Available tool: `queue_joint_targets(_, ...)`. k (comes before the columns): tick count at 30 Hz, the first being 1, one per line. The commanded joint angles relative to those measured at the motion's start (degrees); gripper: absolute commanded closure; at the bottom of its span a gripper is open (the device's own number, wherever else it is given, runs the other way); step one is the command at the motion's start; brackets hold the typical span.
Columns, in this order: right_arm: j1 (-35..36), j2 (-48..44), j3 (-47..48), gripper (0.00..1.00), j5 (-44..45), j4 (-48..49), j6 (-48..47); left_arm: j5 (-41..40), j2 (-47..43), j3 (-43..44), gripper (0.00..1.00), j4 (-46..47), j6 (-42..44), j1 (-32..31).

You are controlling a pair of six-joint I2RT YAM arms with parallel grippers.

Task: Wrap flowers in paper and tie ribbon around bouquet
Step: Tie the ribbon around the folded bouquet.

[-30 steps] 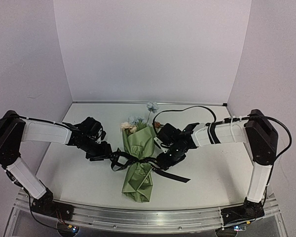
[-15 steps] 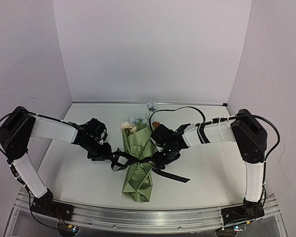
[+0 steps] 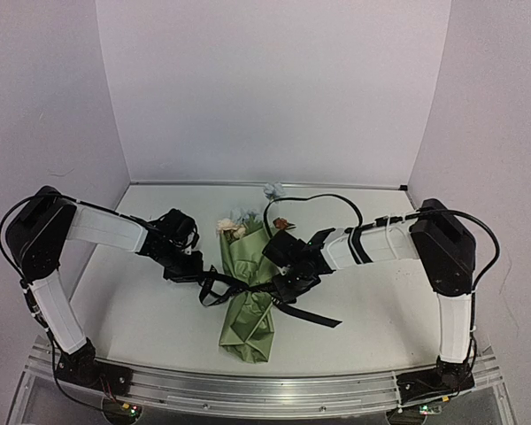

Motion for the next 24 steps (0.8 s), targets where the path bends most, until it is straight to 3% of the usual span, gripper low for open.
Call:
queue_joint_targets(1,-0.11,0.50,-0.18,1.00,4.38,-0.43,1.90,-1.21,0.94,1.71,0.87,-0.69,0.77,0.00)
queue_joint_targets(5,-0.09,-2.40,-2.25,1.00,7.52,0.42,3.53,-2.03,0.20,1.98,1.00,-1.32,0.97,-0.01)
queue_joint_targets(24,-1.12,-13.33,-12.24,1.00,16.85,2.39,13.51,-3.88,-3.33,1.45,1.00,-4.95,3.88,0.29)
